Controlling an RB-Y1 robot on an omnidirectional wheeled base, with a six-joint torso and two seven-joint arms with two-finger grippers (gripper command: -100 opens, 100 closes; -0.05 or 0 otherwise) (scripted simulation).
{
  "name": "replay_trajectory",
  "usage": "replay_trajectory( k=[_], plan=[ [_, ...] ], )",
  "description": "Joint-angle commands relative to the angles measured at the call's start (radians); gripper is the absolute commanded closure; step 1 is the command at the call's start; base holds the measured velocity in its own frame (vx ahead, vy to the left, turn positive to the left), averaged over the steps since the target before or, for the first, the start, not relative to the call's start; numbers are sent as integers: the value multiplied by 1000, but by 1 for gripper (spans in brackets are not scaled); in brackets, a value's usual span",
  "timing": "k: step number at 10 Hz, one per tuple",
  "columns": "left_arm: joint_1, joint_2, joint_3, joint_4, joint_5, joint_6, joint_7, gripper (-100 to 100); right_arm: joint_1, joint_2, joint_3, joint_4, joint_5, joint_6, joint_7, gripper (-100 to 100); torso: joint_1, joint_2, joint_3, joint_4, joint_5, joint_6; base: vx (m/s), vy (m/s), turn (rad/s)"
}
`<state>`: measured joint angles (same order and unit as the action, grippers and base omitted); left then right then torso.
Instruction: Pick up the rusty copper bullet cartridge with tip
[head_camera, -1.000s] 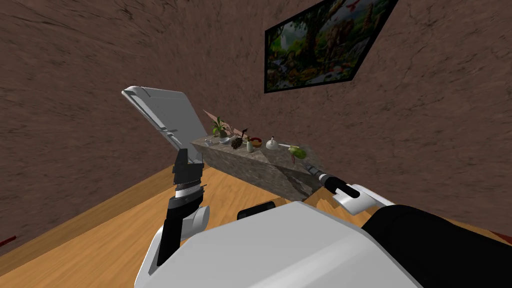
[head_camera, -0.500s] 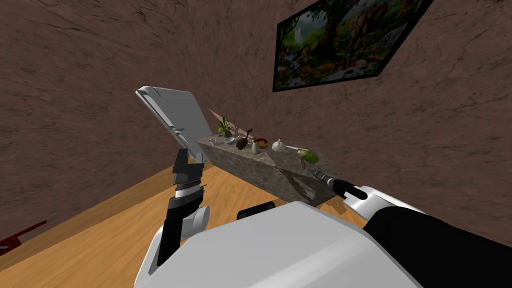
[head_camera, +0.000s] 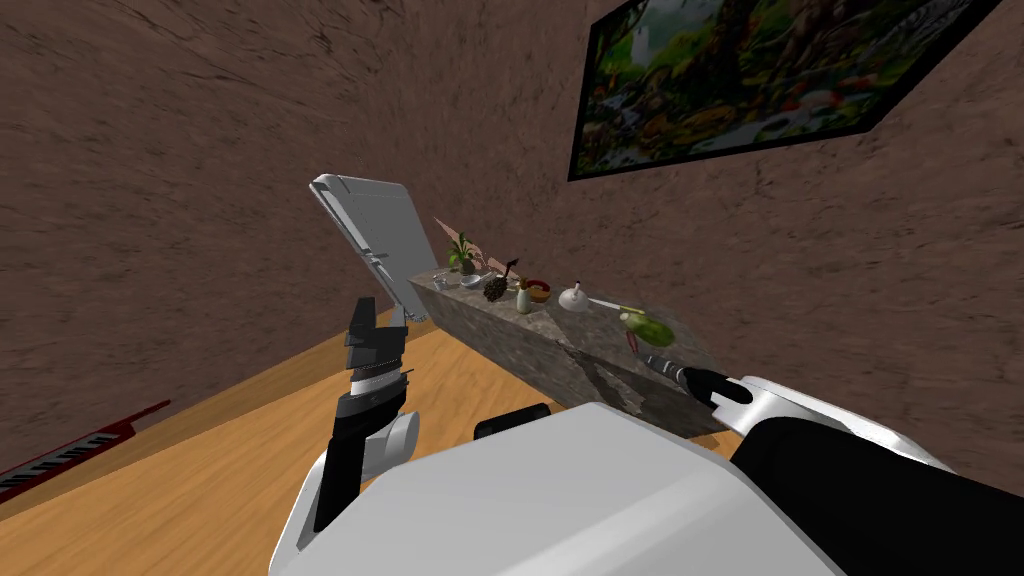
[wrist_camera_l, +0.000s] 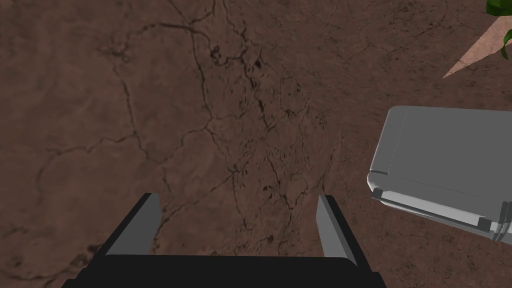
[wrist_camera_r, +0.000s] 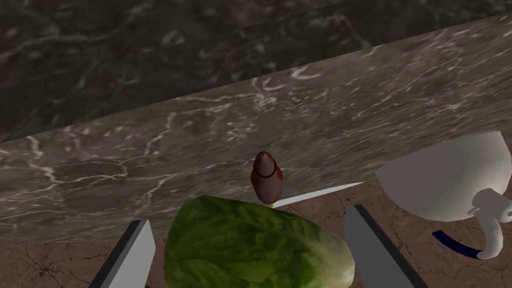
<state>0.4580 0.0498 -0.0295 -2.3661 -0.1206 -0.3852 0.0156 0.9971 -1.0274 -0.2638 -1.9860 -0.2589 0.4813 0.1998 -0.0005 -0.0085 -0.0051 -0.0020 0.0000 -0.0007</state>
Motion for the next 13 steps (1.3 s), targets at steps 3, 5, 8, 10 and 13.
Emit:
replay_trajectory(
  k=[3,5,8,10,13],
  plan=[
    [0,0,0,0,0,0,0,0,55,-73,10,25,-21,64,14,-100,0,1,1,0,0,0,100,-20,175],
    [0,0,0,0,0,0,0,0,97,-109,17,41,-32,89,21,-100,-2,0,0,0,0,0,122,-47,232],
    [0,0,0,0,0,0,0,0,109,-115,15,37,-34,98,22,0,-1,3,2,1,-1,1,58,-39,79],
    [0,0,0,0,0,0,0,0,81,-100,34,80,-33,90,21,-100,1,8,5,2,0,0,-27,-5,133],
    [0,0,0,0,0,0,0,0,39,-78,62,144,-31,76,21,-100,1,11,6,3,0,1,-42,-7,119]
  ],
)
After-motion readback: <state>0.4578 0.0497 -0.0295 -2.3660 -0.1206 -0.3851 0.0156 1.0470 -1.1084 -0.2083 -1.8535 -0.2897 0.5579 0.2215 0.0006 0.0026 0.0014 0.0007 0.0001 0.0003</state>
